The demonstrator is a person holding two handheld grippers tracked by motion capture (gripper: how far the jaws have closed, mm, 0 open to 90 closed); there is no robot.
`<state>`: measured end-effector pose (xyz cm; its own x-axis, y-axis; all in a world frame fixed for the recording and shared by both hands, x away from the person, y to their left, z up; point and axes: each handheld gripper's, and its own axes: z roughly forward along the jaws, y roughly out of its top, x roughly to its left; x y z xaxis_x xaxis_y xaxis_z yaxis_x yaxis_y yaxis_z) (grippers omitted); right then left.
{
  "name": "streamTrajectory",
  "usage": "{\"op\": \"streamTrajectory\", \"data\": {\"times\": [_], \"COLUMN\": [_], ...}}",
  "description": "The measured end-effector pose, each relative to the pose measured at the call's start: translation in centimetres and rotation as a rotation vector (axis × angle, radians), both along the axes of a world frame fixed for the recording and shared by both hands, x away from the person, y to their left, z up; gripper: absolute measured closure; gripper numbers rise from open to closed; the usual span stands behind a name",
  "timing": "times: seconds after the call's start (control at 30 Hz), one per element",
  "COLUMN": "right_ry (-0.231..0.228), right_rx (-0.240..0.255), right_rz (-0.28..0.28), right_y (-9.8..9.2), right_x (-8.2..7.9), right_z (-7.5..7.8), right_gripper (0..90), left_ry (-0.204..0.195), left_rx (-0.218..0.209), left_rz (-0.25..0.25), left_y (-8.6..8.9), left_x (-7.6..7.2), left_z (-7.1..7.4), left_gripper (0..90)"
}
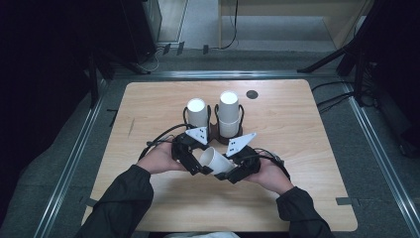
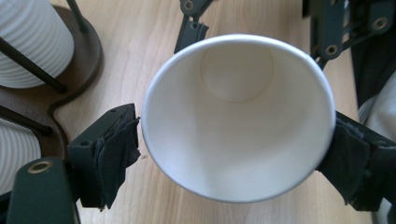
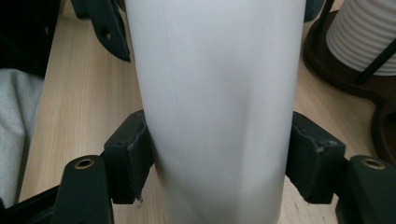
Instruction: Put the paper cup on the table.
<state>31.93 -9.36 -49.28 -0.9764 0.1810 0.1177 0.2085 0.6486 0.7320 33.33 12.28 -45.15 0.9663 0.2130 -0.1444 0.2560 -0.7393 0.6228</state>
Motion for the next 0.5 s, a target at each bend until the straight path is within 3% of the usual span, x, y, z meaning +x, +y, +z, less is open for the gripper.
{"op": "streamTrajectory", "data": {"times": [0.13, 0.2, 0.33, 0.5], "right_ry": [-0.001, -0.002, -0.007, -0.007], "right_rx": [0.024, 0.031, 0.057, 0.092], "right_rz": [-0.011, -0.013, -0.023, -0.034], "right_y": [-0.4, -0.5, -0.9, -1.4], "right_x": [0.2, 0.2, 0.3, 0.5], "right_z": [0.5, 0.7, 1.3, 1.9], "right_gripper": [31.5, 31.4, 31.3, 31.4], "left_ry": [0.005, -0.016, 0.008, 0.004], "left_rx": [-0.042, -0.056, -0.114, -0.149], "left_rz": [0.022, 0.031, 0.052, 0.073], "left_y": [0.5, 0.7, 1.3, 1.9], "left_x": [0.0, -0.1, 0.0, -0.1], "left_z": [0.2, 0.4, 0.6, 0.7], "left_gripper": [9.3, 9.3, 9.3, 9.2]}}
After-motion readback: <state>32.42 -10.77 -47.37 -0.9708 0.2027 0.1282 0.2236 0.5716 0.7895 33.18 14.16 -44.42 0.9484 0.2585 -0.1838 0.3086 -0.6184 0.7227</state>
